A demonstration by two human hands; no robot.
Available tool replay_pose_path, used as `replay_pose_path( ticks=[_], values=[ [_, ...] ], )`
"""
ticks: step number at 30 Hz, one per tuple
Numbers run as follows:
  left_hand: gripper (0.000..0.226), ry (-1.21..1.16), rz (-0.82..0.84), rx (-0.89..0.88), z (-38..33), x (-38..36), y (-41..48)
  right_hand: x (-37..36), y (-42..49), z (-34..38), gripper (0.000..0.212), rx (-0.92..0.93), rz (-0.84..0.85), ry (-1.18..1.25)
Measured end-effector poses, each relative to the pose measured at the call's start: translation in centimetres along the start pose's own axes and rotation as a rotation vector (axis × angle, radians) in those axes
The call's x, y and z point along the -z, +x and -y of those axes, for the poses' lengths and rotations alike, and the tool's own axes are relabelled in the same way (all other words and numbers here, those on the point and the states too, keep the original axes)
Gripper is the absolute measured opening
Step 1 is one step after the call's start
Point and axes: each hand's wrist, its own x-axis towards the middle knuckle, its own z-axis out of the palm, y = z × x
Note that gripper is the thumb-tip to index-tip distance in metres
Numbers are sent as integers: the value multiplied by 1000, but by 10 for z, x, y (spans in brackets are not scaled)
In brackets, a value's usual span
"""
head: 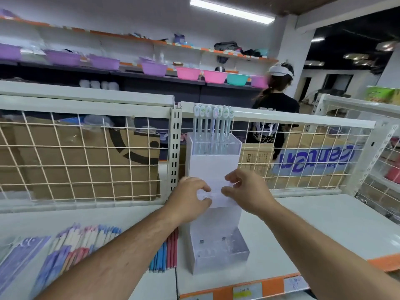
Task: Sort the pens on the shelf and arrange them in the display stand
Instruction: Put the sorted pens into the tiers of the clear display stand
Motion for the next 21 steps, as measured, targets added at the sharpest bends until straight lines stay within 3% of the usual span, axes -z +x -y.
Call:
replay_pose_path(
  ticks=[10, 16, 21],
  values=[
    [32, 15, -51, 248, 9, 29, -119, -52, -78, 16, 35, 90, 204, 103],
    [33, 36, -60, 339, 32, 53, -182, -99, -117, 40, 21, 96, 294, 119],
    [34, 13, -55, 388, 67, 81, -215, -141, -139, 74, 32, 93, 359, 137]
  ],
)
